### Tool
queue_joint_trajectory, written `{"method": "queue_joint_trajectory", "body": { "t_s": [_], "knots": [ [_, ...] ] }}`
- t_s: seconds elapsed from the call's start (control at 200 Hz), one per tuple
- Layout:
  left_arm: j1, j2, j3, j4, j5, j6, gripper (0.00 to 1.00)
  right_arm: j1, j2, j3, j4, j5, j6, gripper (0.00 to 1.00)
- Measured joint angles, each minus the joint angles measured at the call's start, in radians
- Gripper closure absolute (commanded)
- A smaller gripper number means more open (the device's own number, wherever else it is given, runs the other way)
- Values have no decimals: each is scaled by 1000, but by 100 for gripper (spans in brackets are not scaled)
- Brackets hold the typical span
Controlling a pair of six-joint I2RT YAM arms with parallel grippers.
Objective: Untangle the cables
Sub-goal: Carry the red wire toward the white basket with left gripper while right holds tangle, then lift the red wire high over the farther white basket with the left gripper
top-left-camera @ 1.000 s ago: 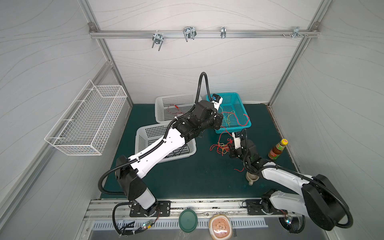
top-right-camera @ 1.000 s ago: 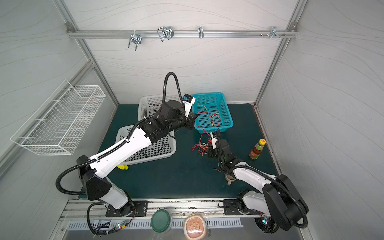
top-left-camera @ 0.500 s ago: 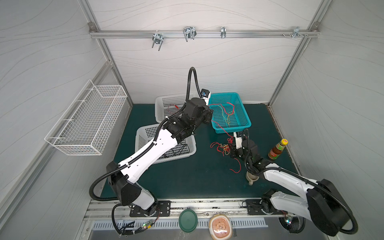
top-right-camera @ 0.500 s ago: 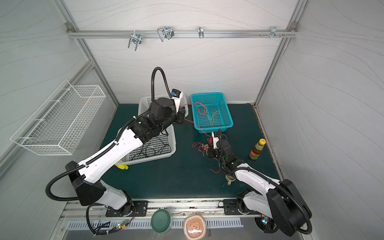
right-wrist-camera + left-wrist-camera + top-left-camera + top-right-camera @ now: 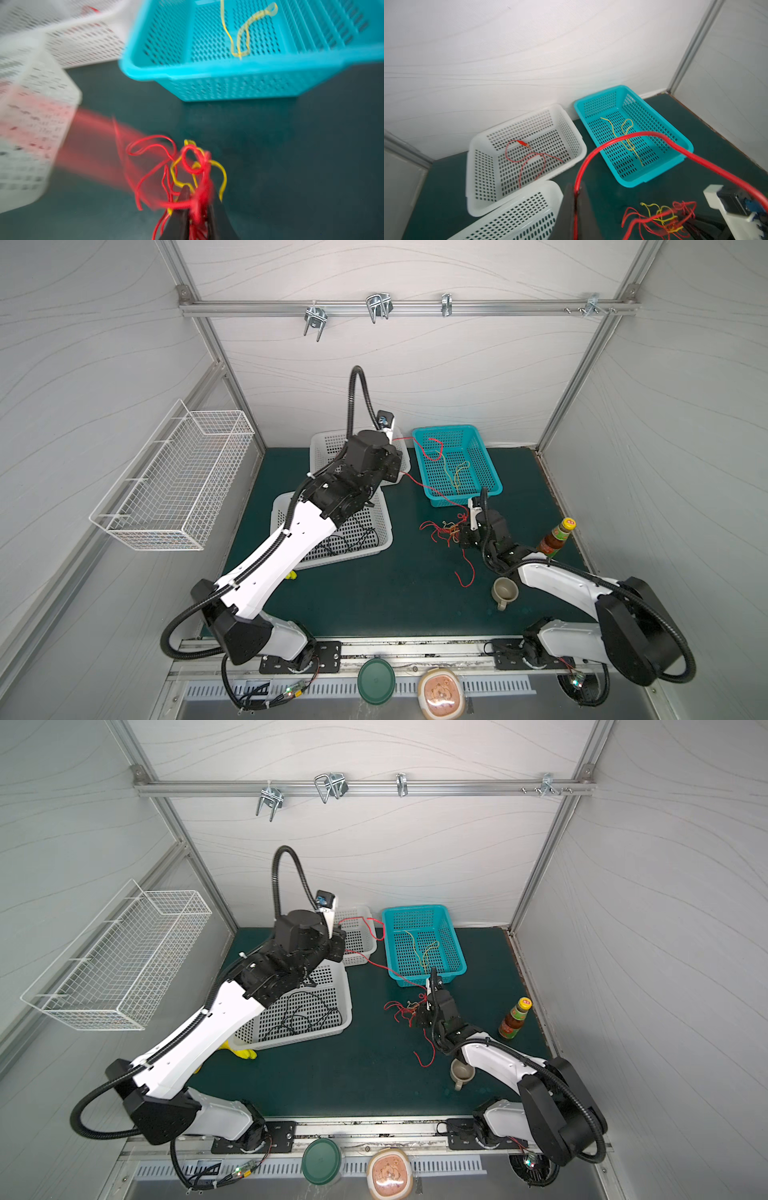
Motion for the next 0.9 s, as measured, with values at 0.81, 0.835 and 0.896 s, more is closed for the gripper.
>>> {"method": "queue_joint_trajectory", "body": {
  "t_s": [0.81, 0.835, 0.896],
  "knots": [
    [64, -127, -58, 35, -70, 156, 100, -22, 233, 250, -160, 53, 106, 75],
    [68, -127, -58, 35, -70, 161, 100, -23, 234, 249, -159, 50, 108, 73],
    [79, -127, -58, 35, -76, 174, 100, -27, 233, 238, -148, 40, 102, 67]
  ]
}}
